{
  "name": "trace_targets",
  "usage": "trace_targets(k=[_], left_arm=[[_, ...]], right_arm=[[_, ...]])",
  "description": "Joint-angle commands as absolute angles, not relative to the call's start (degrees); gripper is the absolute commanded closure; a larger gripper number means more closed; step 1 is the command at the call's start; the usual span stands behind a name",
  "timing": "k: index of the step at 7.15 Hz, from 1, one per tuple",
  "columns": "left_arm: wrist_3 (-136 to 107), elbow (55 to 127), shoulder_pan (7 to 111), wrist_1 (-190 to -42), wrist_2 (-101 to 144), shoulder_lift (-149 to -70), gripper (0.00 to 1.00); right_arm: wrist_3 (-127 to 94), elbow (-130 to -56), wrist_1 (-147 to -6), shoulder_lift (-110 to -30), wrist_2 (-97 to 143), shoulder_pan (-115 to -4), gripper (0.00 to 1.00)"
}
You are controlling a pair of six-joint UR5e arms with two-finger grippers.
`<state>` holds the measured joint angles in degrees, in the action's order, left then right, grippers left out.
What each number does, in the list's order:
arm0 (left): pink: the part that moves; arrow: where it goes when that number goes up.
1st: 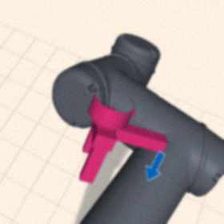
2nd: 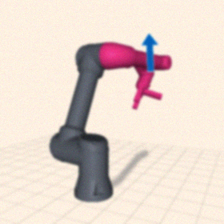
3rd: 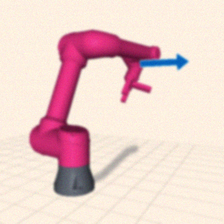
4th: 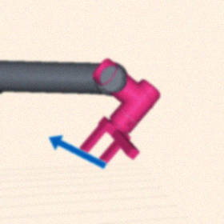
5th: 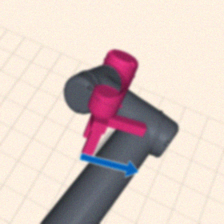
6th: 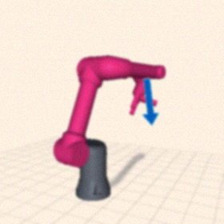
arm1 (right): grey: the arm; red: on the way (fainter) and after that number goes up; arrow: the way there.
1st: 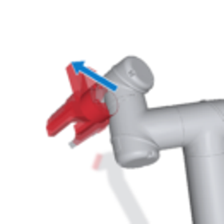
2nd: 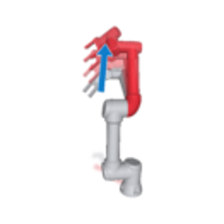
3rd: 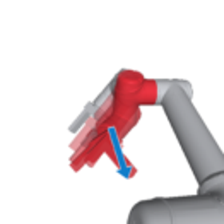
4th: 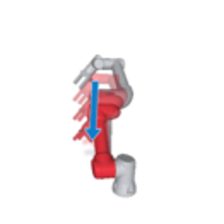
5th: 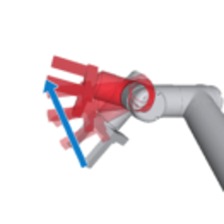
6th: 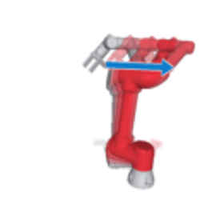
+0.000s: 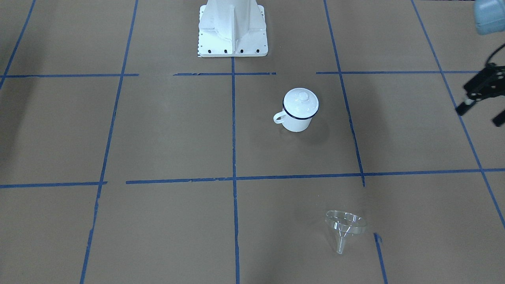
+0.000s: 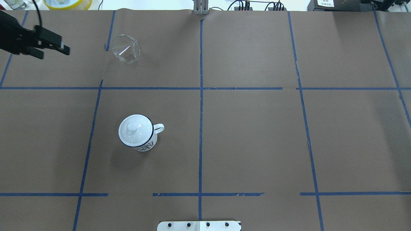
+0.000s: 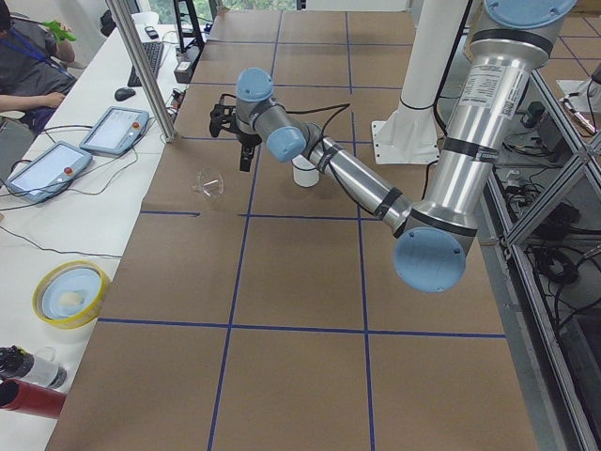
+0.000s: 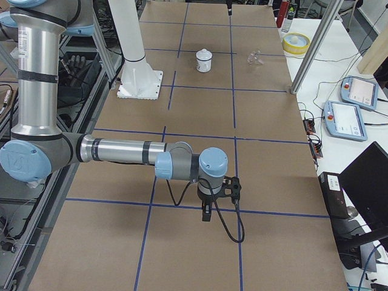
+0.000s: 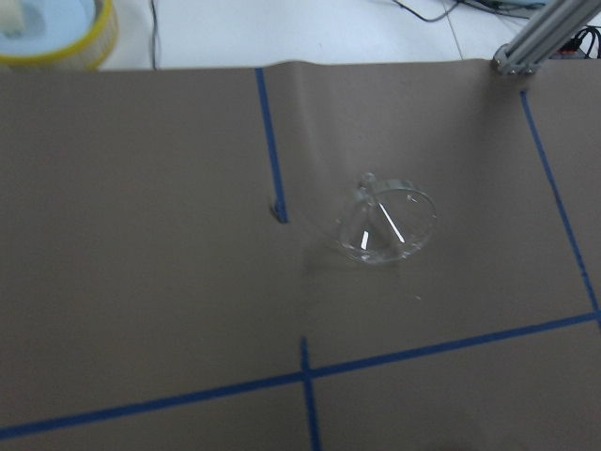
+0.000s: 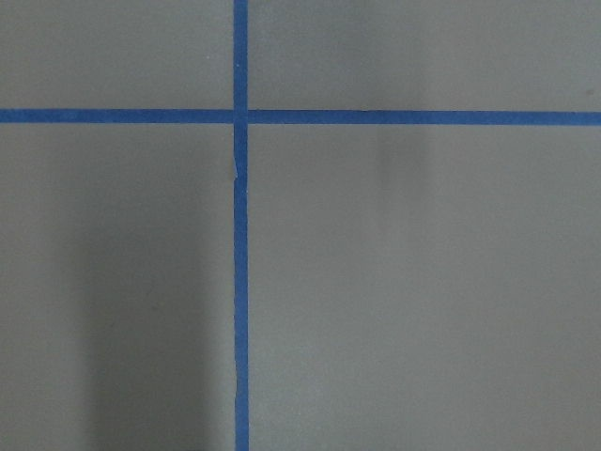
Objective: Place funnel on cup
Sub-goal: 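Move the left gripper over the white lid on the mug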
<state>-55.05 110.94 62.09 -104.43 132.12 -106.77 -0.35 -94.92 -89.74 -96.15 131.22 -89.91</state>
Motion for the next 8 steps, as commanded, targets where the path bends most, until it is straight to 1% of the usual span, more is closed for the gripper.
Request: trace_targets(k=[1,2,4,8], left_arm=[[-66.07,112.06,51.02,-93.33,122.3,-114.04,0.0],[-68.44,112.32,47.32,-86.64,119.3,-117.91,0.0],[-78.53,112.15,38.01,-85.08,109.22,-118.92,0.0],[-78.66,112.41,35.07,-83.14,108.37,-118.57,0.0]], right_arm=[[-0.35,-94.92,-89.74,-96.15,131.22,-89.91,0.0],[-0.35,-94.92,-89.74,-96.15,131.22,-89.91,0.0],[-0.35,-94.92,-89.74,-96.15,131.22,-89.91,0.0],[-0.35,-94.92,-89.74,-96.15,131.22,-89.91,0.0]])
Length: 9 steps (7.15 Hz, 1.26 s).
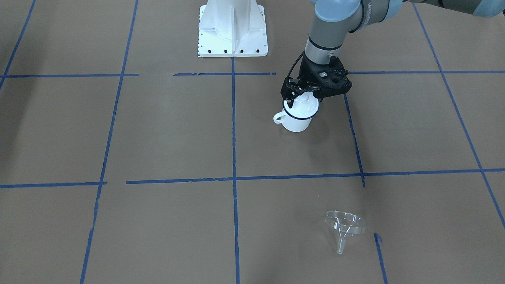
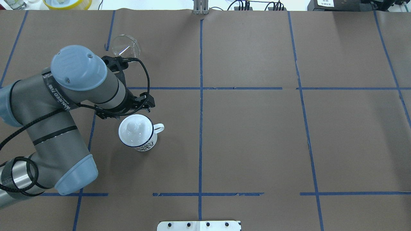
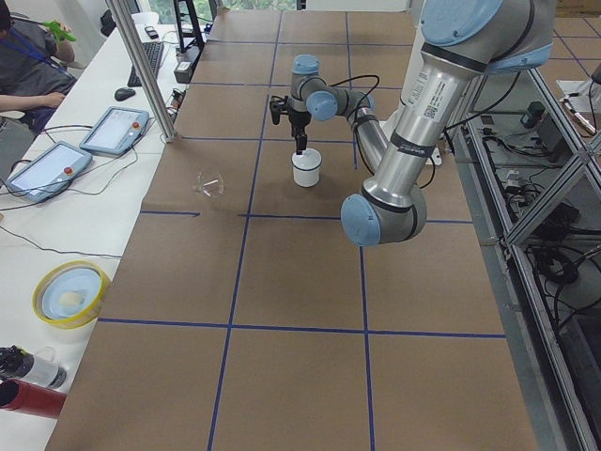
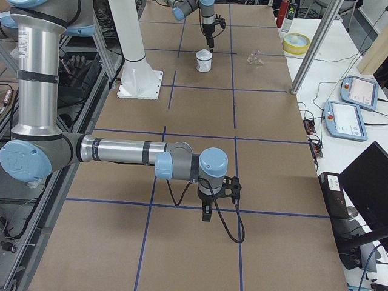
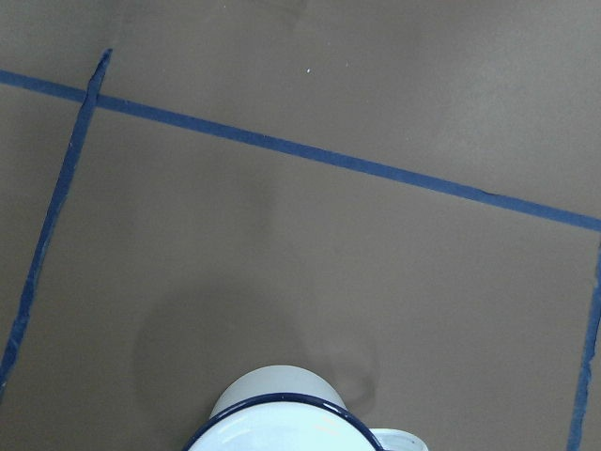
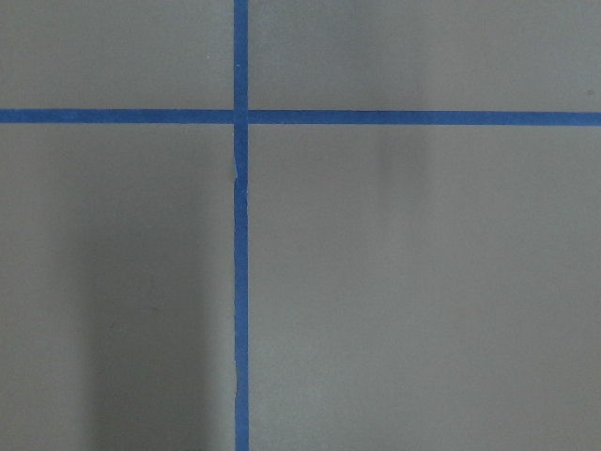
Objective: Place funnel on cup
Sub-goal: 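Move the left gripper over the white lid on the mug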
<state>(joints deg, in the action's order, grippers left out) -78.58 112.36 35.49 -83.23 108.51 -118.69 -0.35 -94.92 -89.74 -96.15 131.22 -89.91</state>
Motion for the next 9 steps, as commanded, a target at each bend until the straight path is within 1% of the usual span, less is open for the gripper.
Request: trace_targets(k=[1,9], left_arm=[[-78.58,112.5,34.98,-83.06,108.37,-118.48,0.0],[-77.96,112.85,33.84,-83.14,108.72,-117.42,0.01]], right_arm=[[-0.35,-94.83,-89.74,-96.15,131.22,-89.91,0.0],[-0.35,-94.92,-89.74,-96.15,131.22,-89.91,0.0]])
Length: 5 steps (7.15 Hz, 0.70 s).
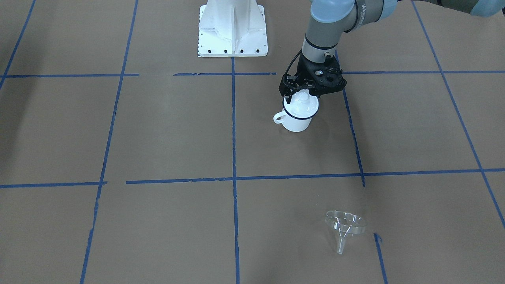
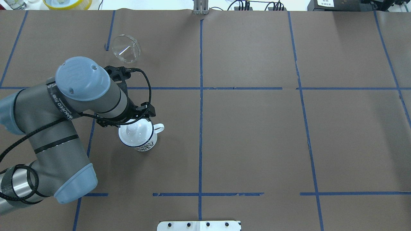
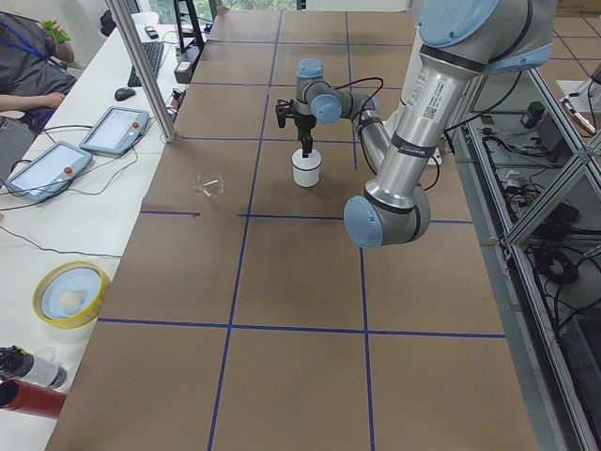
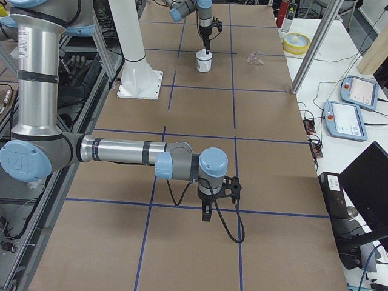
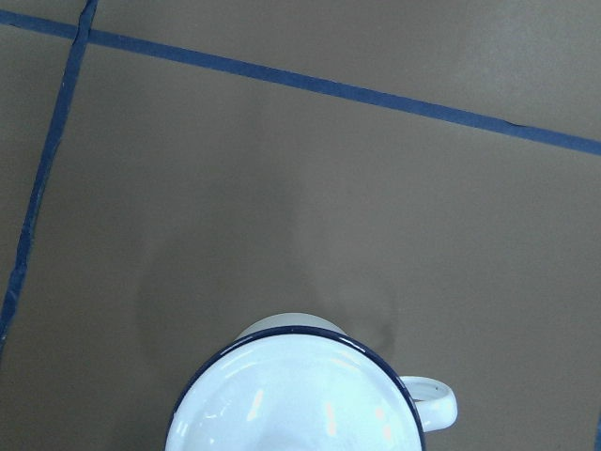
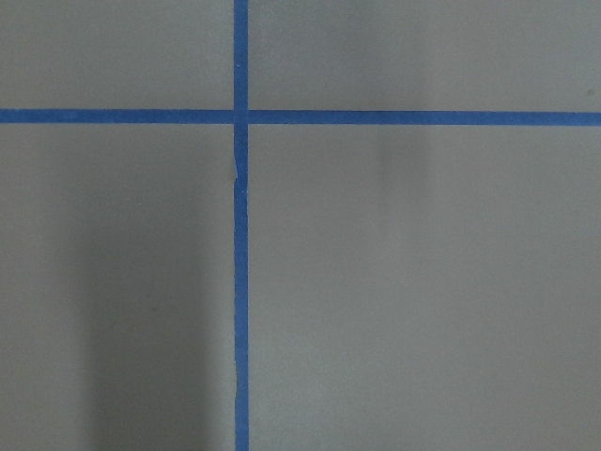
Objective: Place funnel on cup
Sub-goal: 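Lower the left gripper and grasp the lid's knob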
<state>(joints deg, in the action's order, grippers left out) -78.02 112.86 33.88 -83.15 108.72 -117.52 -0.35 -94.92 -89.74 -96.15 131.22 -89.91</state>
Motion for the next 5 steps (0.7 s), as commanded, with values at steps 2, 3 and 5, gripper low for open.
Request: trace_targets(k=[2,3,5], left_arm=[[-77.96,112.94,33.58,-83.14,108.72,-116.29,0.01],[-77.96,112.94,33.49,-83.14,108.72,-116.28,0.01],[-77.96,113.03,33.4,-83.14,108.98,-116.28,0.02]], right_arm=[[-0.35,-94.92,-89.74,-96.15,131.22,-89.91,0.0],[-0.35,-94.83,-89.74,-96.15,131.22,-89.91,0.0],[-0.35,-94.92,-89.74,-96.15,131.22,-89.91,0.0]])
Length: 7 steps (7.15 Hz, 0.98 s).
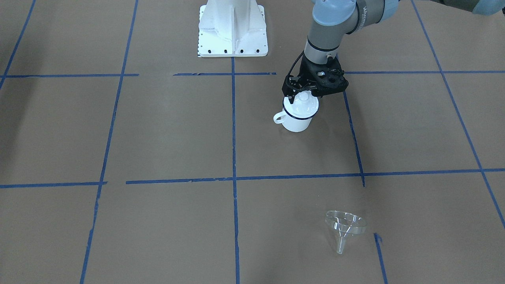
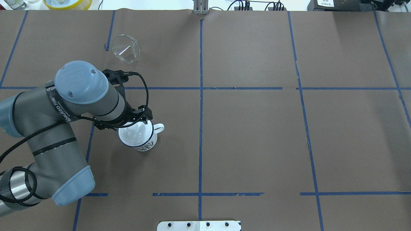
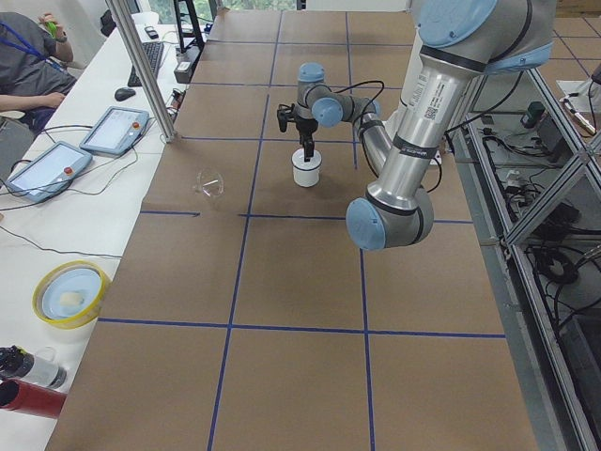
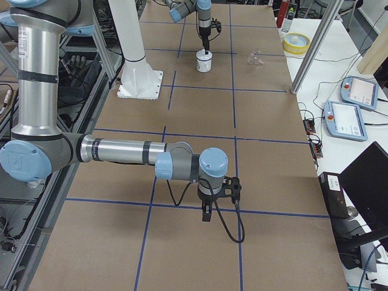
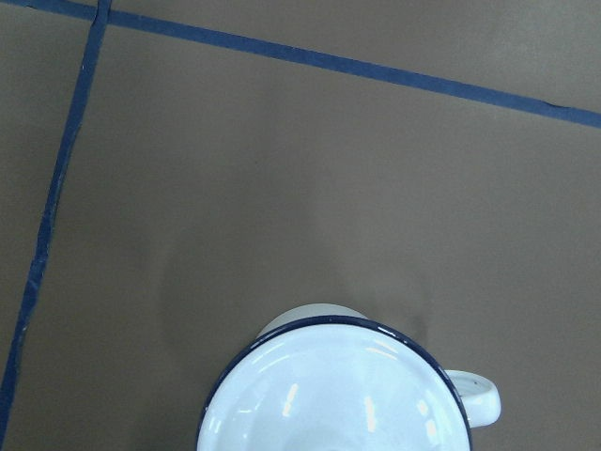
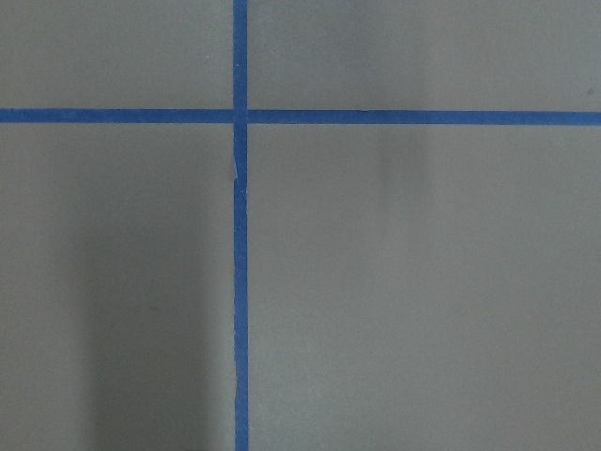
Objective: Place funnel on cup
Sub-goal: 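Lower the left gripper and grasp the lid's knob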
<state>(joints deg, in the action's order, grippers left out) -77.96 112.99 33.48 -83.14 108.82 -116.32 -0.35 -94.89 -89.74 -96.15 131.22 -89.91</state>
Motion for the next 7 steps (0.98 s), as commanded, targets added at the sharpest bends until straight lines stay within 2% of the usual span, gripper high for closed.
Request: trace_targets(k=[1,4,5,6,7], left_arm=[[-77.96,113.03,32.96,-83.14,109.16,-116.28,0.02],[-78.31,113.03,32.17,-83.14,109.25,-116.37,0.03],[-78.4,113.11,32.17,-83.14,109.25,-116.37,0.26],[-78.31,113.81,32.17,-83.14,109.16,-116.37,0.7],[-78.31,114.95,32.17,-82.97,109.16,-116.28,0.76]], right_arm=[[-0.35,-94.92,-89.74,-96.15,131.22,-89.91,0.0],[-0.35,-94.83,-89.74,-96.15,131.22,-89.91,0.0],[-0.35,-94.83,-89.74,-96.15,131.22,-89.91,0.0],[-0.35,-94.92,-89.74,-96.15,131.22,-89.91,0.0],[-0.35,-94.92,-89.74,-96.15,131.22,-89.91,0.0]])
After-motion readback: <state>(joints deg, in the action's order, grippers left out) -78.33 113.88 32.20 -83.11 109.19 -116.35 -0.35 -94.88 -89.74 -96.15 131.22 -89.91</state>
